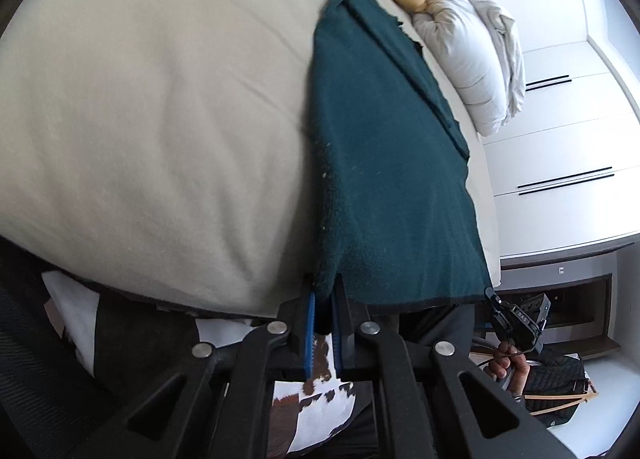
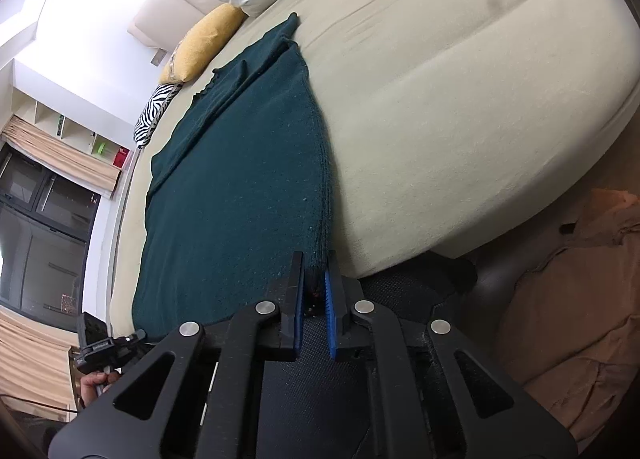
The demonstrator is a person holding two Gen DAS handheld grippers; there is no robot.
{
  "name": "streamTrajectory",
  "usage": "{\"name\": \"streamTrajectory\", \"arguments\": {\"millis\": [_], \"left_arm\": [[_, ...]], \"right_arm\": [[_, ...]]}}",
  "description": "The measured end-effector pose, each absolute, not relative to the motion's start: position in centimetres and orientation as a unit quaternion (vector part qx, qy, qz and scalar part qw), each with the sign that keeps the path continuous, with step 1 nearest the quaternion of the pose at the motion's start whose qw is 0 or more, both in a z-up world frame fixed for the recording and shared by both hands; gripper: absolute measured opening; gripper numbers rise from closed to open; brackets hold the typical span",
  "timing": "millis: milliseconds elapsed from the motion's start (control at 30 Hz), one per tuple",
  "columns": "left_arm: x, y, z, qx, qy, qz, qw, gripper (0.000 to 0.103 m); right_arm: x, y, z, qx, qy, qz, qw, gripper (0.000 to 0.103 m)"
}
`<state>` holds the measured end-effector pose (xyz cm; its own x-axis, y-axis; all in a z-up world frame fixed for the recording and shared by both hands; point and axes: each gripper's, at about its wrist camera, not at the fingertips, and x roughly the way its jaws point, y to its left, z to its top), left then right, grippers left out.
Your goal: Fold small clothes
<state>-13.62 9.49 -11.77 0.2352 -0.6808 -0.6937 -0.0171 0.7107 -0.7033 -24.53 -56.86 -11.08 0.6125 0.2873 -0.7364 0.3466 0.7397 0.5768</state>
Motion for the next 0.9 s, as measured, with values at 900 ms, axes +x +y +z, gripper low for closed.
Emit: {"name": "streamTrajectory", "arguments": {"millis": [900], "left_arm": [[-4.8,12.3,-3.3,-0.442,0.394,-0.282,0.755,0.007]], "right_arm": [[-18.4,-57.8,-5.4,0.465,0.299,0.048,0.832,0.006]]}}
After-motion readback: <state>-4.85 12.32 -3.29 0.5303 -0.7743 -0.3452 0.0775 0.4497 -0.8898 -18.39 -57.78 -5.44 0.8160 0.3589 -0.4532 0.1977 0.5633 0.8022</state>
